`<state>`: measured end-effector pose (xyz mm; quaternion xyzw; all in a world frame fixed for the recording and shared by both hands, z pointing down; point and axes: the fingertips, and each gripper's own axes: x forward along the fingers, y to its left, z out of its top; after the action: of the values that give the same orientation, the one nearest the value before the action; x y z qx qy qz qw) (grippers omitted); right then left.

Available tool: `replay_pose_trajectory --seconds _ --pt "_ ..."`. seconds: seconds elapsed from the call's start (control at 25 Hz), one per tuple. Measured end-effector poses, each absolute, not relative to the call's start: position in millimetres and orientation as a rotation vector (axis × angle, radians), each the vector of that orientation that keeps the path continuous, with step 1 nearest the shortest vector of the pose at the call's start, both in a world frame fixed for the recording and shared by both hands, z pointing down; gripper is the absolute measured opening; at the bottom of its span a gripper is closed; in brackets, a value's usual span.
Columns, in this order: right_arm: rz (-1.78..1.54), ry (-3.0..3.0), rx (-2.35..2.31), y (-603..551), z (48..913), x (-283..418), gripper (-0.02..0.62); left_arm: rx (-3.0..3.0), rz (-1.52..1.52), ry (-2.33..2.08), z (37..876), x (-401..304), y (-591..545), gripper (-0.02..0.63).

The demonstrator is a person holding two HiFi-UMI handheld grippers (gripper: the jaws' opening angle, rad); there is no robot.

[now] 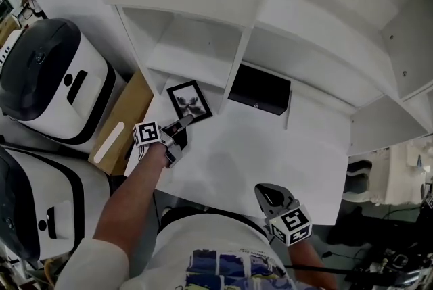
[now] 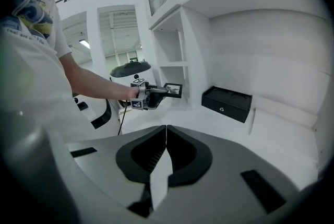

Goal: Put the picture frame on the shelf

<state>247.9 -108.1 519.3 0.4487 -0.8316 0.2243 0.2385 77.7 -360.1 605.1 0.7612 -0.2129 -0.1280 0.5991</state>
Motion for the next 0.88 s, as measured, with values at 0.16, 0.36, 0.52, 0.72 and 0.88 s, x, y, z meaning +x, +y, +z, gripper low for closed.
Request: replay_pose_trajectory --seconds 0.16,0.36,0.52,0.72,0.88 --pt "0.625 -2.264 1.226 -118.2 520.4 260.6 0.026 1.77 -0.276 -0.528 617.4 84.5 -391.0 0.074" --pt "0.648 -2.24 1.227 -124.4 523.9 274.6 0.026 1.766 -0.242 -0.581 635.4 90.4 -425.9 0.074" --pt "0.683 -2.223 1.218 -126.2 530.8 279.5 0.026 1.767 -0.205 -0.604 647.4 96.0 -445.0 0.074" --pt "0.728 -2.21 1.191 -129.8 538.3 282.2 0.026 1.756 -0.148 -0.625 663.8 106.2 -456.7 0.074" --pt "0.752 -2.203 1.181 -131.6 542.3 283.1 0.026 1.741 -0.132 -0.648 673.0 106.3 -464.9 0.075"
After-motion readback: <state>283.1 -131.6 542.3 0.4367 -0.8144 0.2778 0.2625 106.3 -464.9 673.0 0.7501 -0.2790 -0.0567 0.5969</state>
